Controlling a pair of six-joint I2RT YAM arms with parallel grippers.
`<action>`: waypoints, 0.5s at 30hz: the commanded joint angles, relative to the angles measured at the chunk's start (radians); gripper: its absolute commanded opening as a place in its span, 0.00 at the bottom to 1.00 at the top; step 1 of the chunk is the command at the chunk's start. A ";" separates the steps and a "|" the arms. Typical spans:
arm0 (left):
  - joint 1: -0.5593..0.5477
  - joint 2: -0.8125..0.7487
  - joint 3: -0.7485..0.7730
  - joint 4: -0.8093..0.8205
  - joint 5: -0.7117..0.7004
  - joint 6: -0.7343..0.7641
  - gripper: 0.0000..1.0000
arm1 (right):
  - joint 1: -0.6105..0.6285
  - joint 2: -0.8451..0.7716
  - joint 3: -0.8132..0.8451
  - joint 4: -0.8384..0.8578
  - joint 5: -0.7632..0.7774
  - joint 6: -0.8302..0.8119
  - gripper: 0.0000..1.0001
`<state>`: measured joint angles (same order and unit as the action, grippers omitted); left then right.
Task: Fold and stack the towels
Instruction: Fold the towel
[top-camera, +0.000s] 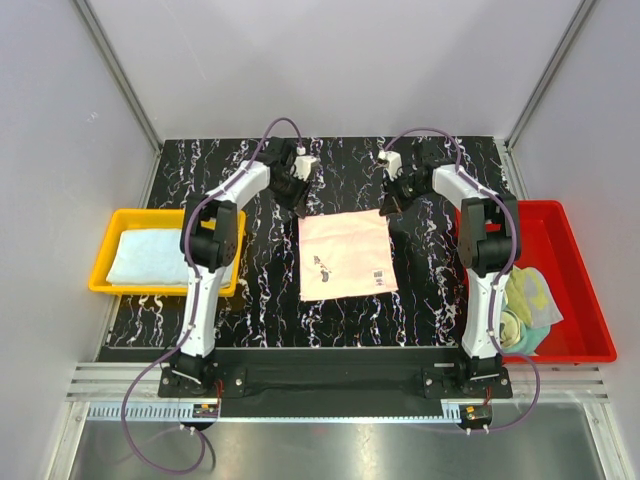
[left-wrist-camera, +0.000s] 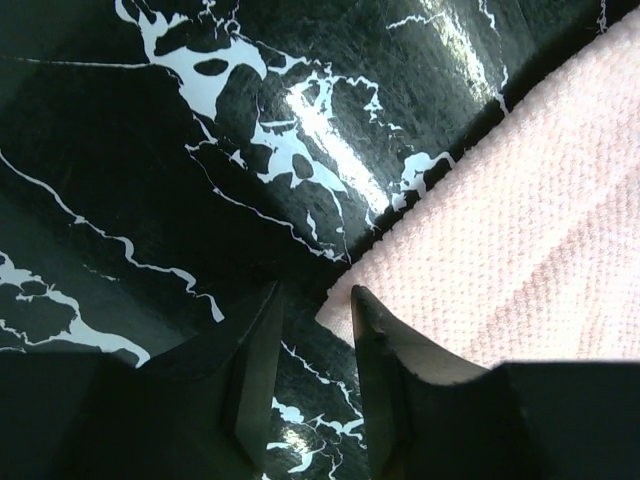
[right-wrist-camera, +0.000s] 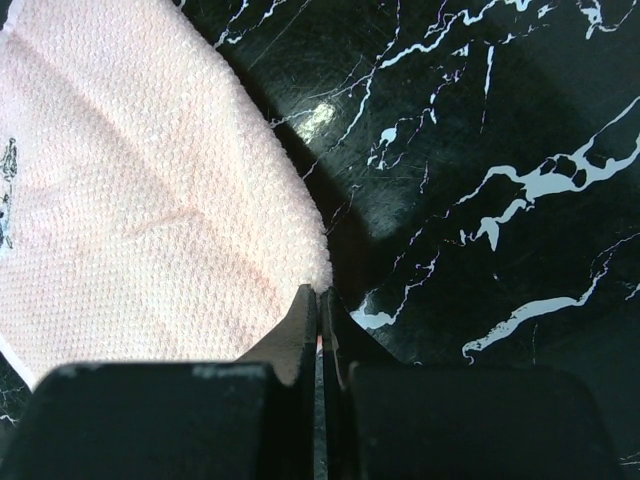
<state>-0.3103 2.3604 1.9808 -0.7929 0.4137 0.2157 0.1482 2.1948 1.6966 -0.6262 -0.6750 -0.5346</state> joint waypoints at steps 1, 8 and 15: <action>0.007 0.039 0.085 -0.051 0.028 0.033 0.39 | -0.004 0.006 0.054 -0.004 -0.024 -0.015 0.00; 0.005 0.040 0.073 -0.092 0.034 0.045 0.36 | -0.004 0.022 0.072 -0.006 -0.014 -0.010 0.00; 0.005 0.042 0.082 -0.131 0.037 0.057 0.33 | -0.006 0.023 0.075 -0.010 -0.011 -0.008 0.00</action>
<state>-0.3096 2.3978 2.0411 -0.8730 0.4240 0.2489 0.1482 2.2120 1.7348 -0.6357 -0.6739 -0.5346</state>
